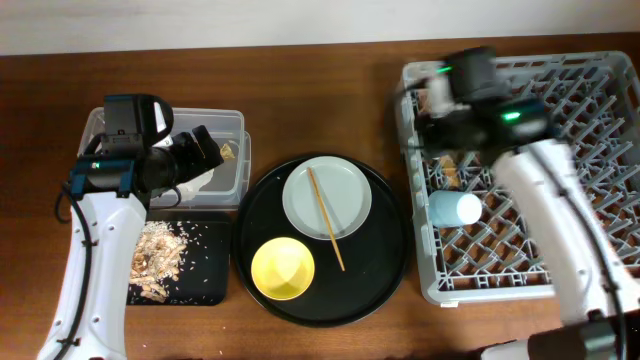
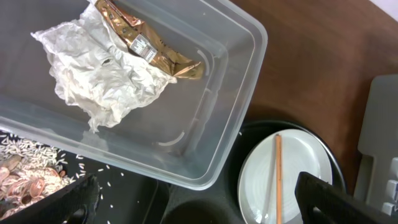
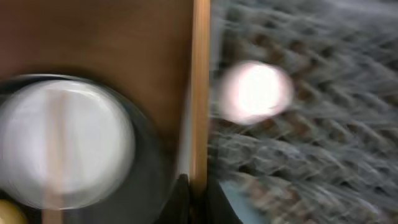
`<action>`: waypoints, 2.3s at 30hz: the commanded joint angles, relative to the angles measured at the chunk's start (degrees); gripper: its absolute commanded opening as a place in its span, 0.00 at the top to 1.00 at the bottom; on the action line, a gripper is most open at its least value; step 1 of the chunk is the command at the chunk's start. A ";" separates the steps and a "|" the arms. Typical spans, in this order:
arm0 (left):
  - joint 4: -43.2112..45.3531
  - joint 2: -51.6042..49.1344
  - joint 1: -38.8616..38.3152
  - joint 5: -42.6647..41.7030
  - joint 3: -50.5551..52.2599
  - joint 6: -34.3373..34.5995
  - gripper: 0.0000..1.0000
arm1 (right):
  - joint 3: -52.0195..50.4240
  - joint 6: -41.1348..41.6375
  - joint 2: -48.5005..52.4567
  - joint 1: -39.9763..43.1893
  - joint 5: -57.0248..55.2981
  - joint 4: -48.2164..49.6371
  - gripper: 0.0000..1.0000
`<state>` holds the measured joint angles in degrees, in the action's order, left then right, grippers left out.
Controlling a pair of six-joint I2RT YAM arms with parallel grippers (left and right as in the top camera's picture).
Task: Sort waste into correct bins and load items into the dishwasher rack
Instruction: 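Carry the chopstick to the rack and insert it upright with the right gripper, then grasp the second chopstick on the white plate with the right gripper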
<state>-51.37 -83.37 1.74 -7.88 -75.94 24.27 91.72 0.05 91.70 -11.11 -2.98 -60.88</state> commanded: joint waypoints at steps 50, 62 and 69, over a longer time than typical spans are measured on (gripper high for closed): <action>-0.15 -0.17 -0.20 0.42 0.26 0.52 0.01 | -7.89 -3.04 15.04 21.16 23.65 -20.76 0.01; -0.15 -0.17 -0.20 0.42 0.26 0.52 0.01 | 10.93 -4.15 14.67 21.18 28.92 -27.67 0.01; -0.15 -0.17 -0.17 0.42 0.26 0.52 0.01 | 11.32 -7.89 13.84 2.56 33.62 -26.29 0.04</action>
<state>-51.46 -83.37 1.67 -7.86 -75.94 24.29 102.13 -9.67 106.67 -1.23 30.52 -88.84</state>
